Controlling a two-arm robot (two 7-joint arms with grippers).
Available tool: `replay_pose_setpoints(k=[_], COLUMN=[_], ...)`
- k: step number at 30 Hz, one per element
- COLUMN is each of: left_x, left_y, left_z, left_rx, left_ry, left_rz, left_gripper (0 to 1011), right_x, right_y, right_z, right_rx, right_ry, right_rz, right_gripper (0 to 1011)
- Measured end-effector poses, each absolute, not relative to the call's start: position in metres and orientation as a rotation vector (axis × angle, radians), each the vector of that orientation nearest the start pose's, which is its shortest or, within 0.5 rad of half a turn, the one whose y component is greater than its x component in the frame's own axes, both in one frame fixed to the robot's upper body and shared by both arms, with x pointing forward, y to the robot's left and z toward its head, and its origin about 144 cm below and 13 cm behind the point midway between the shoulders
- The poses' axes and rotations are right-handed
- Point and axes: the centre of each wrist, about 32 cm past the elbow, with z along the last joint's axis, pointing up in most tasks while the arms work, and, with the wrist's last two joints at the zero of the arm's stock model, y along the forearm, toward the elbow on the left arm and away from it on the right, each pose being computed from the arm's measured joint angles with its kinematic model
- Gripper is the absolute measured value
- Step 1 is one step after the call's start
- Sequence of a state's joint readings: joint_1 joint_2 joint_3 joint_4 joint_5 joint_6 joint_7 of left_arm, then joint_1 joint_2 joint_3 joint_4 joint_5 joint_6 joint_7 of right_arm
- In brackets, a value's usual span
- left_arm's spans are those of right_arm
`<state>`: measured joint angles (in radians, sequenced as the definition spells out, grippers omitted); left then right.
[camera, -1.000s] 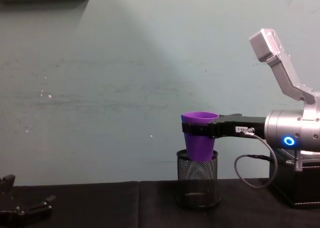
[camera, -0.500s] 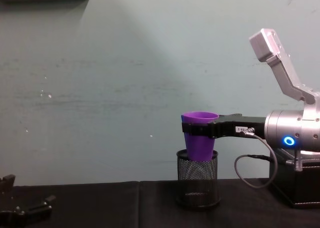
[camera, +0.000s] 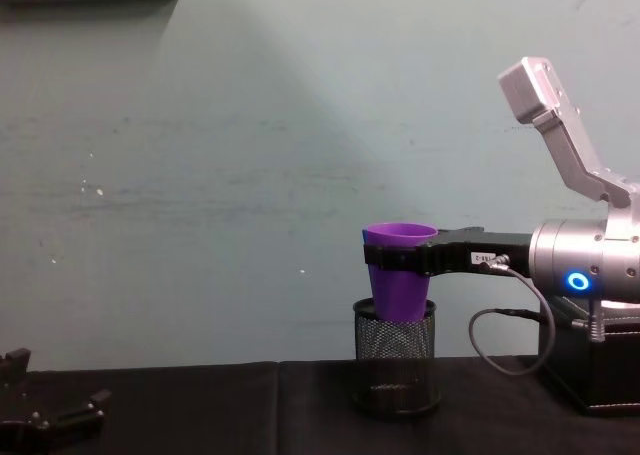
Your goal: Pick up one cup with a gripper and tap it against the other cup.
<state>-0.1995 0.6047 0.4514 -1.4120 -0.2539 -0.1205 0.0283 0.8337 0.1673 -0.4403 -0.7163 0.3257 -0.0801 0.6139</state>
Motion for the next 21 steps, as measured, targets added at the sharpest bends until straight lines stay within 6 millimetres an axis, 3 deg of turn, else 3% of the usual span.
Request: replay_pose_setpoints(k=[12,21], left_x=[0.489,0.489], left_y=[0.31,0.31], left_z=[1.14,1.14], left_rx=[0.304,0.304], left_ry=[-0.285,-0.285], left_rz=[1.248,1.248], left_gripper=[1000,1000], right_x=[0.659,0.64], right_y=[-0.228,-0.23], right_z=[1.22,1.226], right_rx=[-0.092,-0.092], right_ry=[-0.063,-0.068], right_rz=[-0.778,-0.73], right_gripper=[726,724])
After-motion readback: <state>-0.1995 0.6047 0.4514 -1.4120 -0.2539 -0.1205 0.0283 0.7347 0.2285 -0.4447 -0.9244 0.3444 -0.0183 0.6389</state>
